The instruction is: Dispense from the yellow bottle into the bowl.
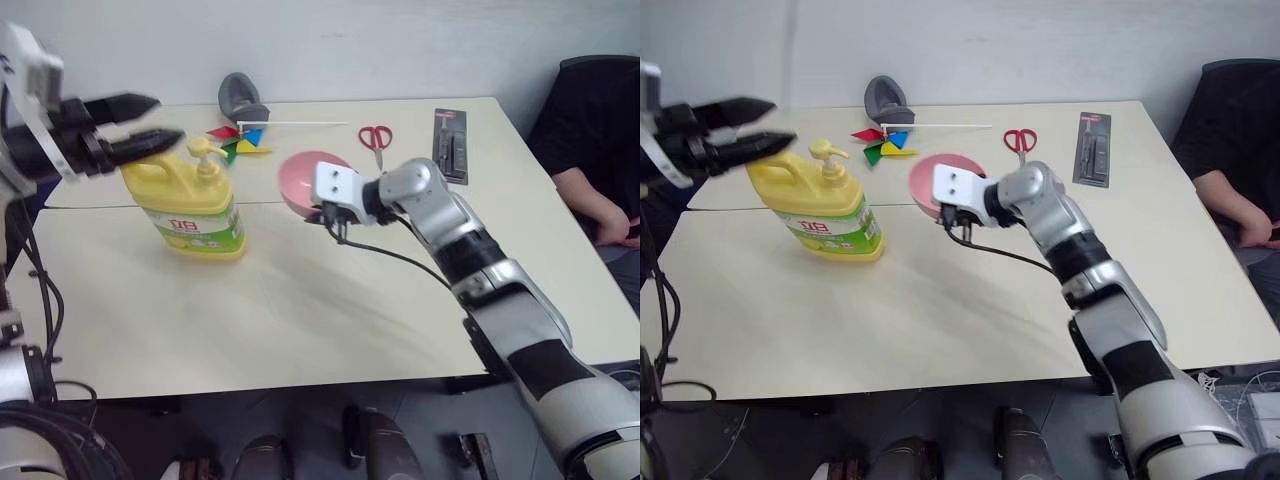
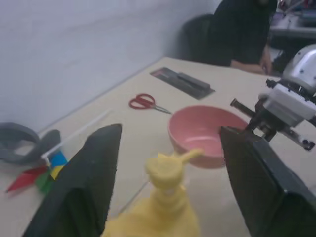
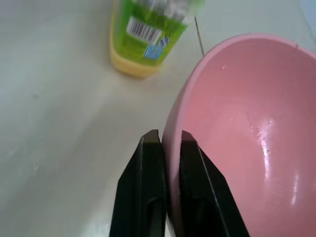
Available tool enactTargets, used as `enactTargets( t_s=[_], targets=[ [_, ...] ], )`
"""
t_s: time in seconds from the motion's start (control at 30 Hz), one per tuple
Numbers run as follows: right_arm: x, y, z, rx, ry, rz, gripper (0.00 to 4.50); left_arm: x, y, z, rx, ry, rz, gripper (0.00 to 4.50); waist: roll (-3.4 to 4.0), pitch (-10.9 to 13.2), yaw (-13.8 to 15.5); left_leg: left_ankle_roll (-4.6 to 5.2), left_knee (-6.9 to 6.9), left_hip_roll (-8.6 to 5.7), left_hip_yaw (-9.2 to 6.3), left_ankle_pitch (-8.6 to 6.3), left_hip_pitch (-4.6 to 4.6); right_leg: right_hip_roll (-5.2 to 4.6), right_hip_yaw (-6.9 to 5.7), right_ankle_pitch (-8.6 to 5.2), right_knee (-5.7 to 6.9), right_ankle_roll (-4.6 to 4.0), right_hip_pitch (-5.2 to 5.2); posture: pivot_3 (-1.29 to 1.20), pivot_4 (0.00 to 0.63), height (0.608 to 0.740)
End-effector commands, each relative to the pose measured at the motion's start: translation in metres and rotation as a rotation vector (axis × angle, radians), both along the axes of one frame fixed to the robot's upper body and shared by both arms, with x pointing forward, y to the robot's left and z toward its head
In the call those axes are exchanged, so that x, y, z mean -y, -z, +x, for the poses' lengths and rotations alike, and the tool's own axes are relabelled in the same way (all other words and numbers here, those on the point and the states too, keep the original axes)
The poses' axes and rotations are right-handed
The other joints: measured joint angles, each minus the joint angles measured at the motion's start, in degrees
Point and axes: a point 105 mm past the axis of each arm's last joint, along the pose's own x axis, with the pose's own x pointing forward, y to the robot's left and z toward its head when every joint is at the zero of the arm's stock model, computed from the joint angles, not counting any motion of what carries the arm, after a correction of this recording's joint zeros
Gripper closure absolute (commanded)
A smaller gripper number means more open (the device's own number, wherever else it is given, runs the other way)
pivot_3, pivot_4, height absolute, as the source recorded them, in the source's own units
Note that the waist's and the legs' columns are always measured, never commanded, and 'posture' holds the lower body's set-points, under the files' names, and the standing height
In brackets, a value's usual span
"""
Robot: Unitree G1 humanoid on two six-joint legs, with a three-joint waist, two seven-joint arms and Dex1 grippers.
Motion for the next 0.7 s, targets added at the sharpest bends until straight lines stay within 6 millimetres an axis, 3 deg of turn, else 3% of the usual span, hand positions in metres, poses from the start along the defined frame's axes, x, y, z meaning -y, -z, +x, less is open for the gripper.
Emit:
enactTargets(
  t_s=[0.03,0.27,0.7],
  targets=[
    [-0.015,-0.022,-0.001,0.055,-0.041,0.017,4.5,-0.007,-0.008,0.014,0.033,-0.045,0.009,2.43,0.0,0.0,0.0,0.0,-0.01,-0.02,-0.02,0.0,-0.01,0.0,-0.15,0.0,-0.01,0.0,0.0,0.0,0.15,0.74],
    [-0.031,-0.036,-0.009,0.011,-0.095,-0.016,4.5,0.009,0.002,0.026,0.008,0.004,0.062,4.49,-0.05,0.0,-0.2,0.04,0.06,-0.01,-0.11,0.02,-0.15,-0.17,-0.55,0.0,-0.03,0.01,0.0,0.0,0.15,0.74],
    [-0.049,-0.055,-0.027,-0.079,-0.16,-0.03,4.5,0.021,0.027,0.024,-0.068,0.086,0.073,4.49,-0.05,0.0,-1.6,0.0,0.07,0.1,-0.18,0.06,-0.09,-0.23,-0.5,0.0,0.11,0.01,0.0,0.0,0.15,0.74]
  ],
)
